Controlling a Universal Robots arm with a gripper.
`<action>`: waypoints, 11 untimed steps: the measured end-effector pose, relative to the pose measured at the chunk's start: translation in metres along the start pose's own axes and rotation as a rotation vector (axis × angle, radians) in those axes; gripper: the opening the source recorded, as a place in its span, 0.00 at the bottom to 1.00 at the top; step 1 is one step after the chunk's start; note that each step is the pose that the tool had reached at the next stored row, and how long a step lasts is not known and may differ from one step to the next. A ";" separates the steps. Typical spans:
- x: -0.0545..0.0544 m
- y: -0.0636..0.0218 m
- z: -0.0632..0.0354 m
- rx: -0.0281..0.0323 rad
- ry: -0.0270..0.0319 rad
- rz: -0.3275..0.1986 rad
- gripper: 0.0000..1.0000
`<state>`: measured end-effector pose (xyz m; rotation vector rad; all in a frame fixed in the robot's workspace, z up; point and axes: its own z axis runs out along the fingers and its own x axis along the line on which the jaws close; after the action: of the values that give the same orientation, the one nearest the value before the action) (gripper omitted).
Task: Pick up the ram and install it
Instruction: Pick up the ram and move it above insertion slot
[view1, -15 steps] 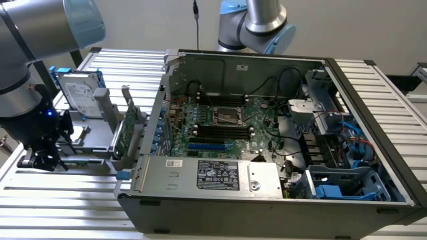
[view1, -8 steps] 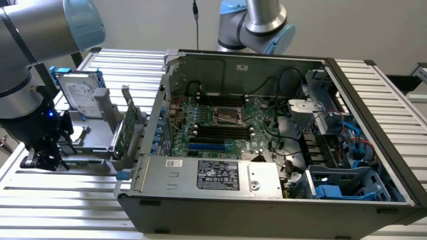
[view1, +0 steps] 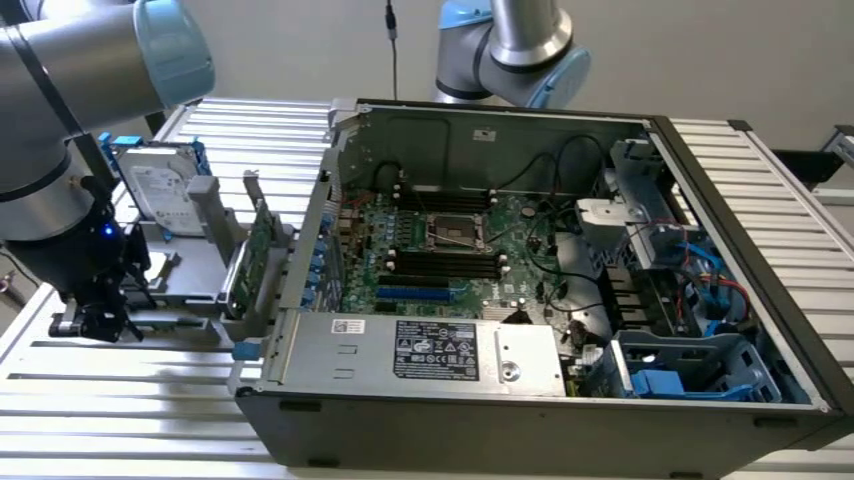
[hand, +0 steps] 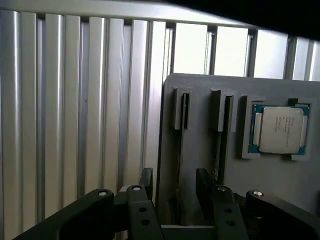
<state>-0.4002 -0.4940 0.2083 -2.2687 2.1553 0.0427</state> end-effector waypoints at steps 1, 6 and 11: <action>-0.001 0.0000 0.0007 -0.0005 0.0000 0.000 0.48; -0.003 -0.0002 0.0045 -0.0065 -0.0004 0.003 0.48; -0.005 -0.0003 0.0075 -0.0119 -0.0010 0.030 0.48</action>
<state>-0.4003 -0.4888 0.2009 -2.2421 2.1946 0.0572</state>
